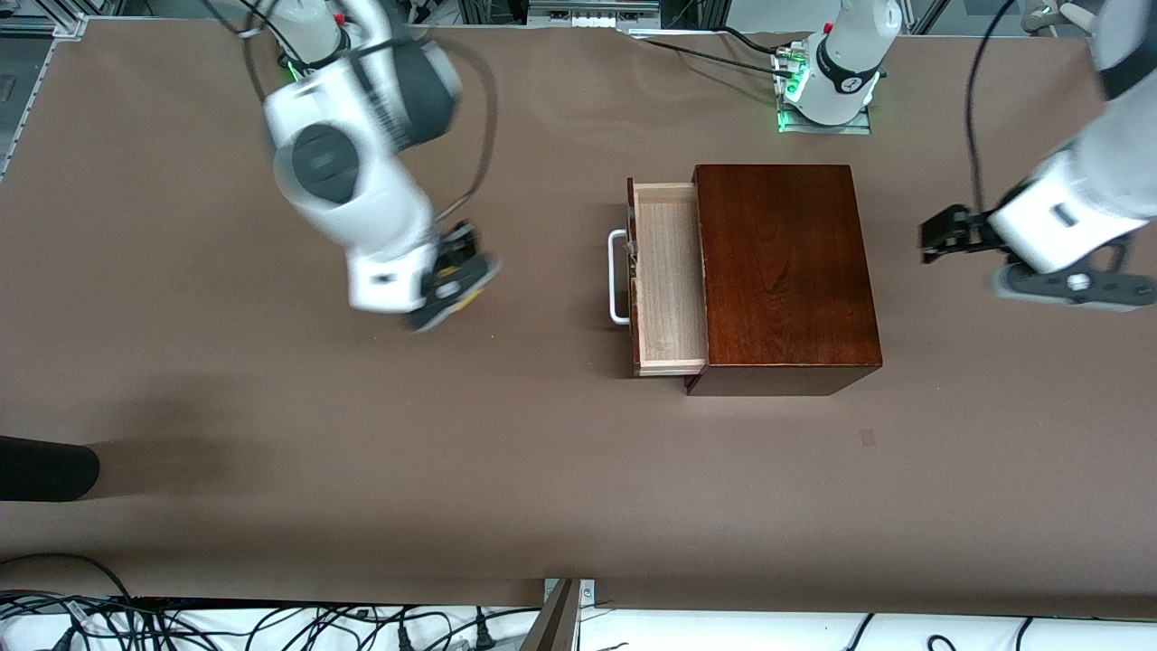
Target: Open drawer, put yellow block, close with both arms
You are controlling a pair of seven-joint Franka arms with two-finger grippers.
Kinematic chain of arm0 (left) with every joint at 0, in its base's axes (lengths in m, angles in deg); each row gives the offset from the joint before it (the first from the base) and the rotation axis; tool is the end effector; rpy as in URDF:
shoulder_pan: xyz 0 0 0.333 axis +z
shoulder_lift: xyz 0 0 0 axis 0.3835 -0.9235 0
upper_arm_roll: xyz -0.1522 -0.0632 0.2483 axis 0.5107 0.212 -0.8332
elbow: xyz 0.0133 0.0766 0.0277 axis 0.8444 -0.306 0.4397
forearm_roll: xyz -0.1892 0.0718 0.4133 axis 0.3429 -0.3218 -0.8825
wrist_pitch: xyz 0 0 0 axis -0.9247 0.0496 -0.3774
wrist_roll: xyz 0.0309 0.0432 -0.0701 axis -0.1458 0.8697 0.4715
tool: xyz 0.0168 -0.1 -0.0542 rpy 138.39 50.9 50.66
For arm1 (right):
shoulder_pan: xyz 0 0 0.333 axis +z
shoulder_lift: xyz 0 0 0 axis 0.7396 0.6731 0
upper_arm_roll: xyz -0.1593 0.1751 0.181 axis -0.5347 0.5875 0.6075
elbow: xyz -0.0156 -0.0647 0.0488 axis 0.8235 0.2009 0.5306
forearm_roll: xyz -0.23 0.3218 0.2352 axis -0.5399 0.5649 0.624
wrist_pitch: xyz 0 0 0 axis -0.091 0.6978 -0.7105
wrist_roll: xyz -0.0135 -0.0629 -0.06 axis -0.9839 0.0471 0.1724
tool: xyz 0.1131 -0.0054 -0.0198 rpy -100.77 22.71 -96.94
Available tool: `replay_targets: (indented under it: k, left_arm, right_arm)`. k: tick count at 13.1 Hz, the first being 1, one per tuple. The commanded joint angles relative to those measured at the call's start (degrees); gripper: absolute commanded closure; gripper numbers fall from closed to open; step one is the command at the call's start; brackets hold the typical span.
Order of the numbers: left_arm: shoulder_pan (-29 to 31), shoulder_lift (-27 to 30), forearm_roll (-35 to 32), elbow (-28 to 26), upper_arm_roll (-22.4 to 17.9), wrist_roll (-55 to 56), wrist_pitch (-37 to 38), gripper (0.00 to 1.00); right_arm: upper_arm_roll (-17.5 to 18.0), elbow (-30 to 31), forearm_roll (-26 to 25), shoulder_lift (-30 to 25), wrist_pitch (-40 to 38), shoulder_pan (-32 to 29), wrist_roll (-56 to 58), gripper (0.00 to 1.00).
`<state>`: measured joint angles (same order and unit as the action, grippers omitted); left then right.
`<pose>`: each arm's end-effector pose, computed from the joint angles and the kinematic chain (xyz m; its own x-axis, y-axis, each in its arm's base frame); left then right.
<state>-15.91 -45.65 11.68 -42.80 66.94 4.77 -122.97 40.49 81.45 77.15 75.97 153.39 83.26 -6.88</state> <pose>0.6624 -0.0625 0.5891 0.9906 -0.0907 -0.1025 -0.0936 -0.9953 -0.0243 0.6039 0.4223 0.4080 0.6858 0.7278 -0.0047 0.7251 -0.6837 -0.0826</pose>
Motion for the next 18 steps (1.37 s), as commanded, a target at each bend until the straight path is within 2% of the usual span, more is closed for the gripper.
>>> replay_targets:
  k: [1, 2, 4, 8, 11, 18]
  left_arm:
    - [-2.49, 10.20, 3.91, -13.46, -9.66, -6.03, -9.79, 0.00]
    - [-3.38, 12.93, 3.83, -18.82, -11.18, -7.45, -14.02, 0.00]
    - [-4.17, 15.24, 3.56, -21.86, -11.90, -7.03, -16.17, 0.00]
    - [-3.83, 13.75, 3.30, -20.64, -11.64, -6.85, -15.64, 0.00]
    - [-3.65, 13.75, 3.12, -20.63, -11.81, -7.11, -14.76, 0.00]
    - [-3.74, 13.67, 2.95, -19.67, -11.20, -7.46, -13.00, 0.00]
  right_arm:
    - [-0.87, -16.58, -6.17, 10.51, -3.57, 8.95, 2.64, 1.00]
    - [-0.87, -20.20, -7.24, 13.51, -4.19, 11.60, 3.17, 1.00]
    - [-0.95, -22.95, -7.43, 16.69, -2.54, 15.65, 3.35, 1.00]
    - [-1.04, -23.40, -7.52, 18.11, 0.11, 20.58, 4.40, 1.00]
    - [-0.95, -23.58, -10.23, 18.20, 0.98, 23.66, 7.64, 1.00]
    - [-0.95, -23.75, -13.14, 21.53, 3.27, 25.25, 12.49, 1.00]
